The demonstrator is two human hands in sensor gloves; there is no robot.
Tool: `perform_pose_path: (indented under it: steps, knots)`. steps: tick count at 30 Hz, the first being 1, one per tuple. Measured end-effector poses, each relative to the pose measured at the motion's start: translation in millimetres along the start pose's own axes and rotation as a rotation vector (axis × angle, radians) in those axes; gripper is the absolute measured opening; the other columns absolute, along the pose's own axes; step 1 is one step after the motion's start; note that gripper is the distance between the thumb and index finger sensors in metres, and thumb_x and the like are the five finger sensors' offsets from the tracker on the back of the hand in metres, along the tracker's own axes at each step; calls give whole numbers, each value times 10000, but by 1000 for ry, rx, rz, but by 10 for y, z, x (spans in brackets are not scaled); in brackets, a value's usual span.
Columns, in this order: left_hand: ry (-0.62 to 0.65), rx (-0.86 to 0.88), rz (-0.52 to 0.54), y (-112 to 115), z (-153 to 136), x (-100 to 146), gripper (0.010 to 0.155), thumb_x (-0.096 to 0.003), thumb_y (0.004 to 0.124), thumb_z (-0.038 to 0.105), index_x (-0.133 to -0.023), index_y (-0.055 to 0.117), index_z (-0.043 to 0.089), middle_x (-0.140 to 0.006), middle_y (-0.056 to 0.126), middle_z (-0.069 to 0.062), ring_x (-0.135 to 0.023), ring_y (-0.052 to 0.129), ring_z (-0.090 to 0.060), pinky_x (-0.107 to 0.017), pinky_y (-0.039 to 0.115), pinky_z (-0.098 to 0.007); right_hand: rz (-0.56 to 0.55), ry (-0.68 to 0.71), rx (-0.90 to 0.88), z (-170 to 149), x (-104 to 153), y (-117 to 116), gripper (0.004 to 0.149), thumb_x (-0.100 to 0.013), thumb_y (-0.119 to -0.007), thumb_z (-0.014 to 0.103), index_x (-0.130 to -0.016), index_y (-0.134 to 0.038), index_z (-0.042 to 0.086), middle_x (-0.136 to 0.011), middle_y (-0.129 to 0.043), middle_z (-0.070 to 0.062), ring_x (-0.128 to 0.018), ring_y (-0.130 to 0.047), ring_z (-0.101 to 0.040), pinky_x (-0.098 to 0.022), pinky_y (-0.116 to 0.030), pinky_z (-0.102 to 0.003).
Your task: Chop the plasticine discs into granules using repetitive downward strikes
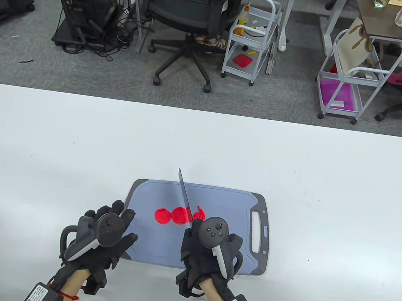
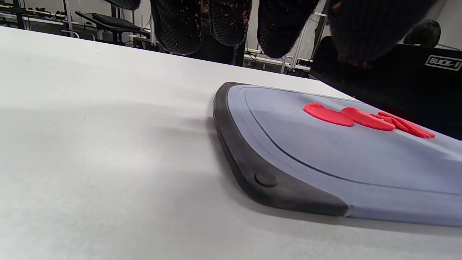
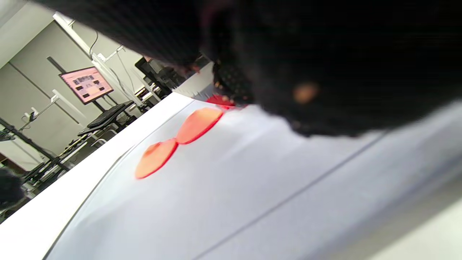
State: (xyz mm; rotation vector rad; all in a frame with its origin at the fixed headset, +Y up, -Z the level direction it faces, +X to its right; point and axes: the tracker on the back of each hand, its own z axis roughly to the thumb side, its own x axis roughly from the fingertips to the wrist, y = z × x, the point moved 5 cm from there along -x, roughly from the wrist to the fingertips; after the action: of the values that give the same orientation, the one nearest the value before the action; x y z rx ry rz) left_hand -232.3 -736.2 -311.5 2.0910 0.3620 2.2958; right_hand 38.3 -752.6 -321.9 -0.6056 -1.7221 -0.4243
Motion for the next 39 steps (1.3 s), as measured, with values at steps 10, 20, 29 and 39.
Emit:
perform_pose_path:
  steps: [10,20,29,39]
  knots:
    - [-9,13,-2,2,-44,2,714,-447,665,639,-1107,628,371,-1281,508,-43,-1112,639,-430,-758,434,-679,108,-108,182,43,8,-137,430,-509,-762,400,-883,-830,199,-506,-1001,-54,39,-1074,-202,23,-957,-474]
    - [6,4,-2,3,4,7,714,-447,665,639,-1107,628,371,-1282,507,-56,-1113,639,-428,-759,434,-679,92,-111,-52,-183,-97,-113,431,-496,-795,403,-845,-846,154,-475,-1017,-54,37,-1079,-221,24,-940,-484]
    - [-5,4,-5,4,-31,-2,713,-448,665,639,-1108,627,371,-1282,507,-41,-1114,639,-427,-760,434,-678,28,-15,93,37,-7,-64,429,-493,-806,415,-841,-868,173,-473,-1024,-45,28,-1081,-219,12,-935,-482]
    - [-4,16,-4,3,-35,7,712,-448,664,640,-1107,628,372,-1282,505,-55,-1113,638,-429,-759,435,-679,128,-109,162,8,-91,-201,425,-508,-776,421,-850,-793,168,-415,-991,15,56,-1077,-209,16,-947,-491]
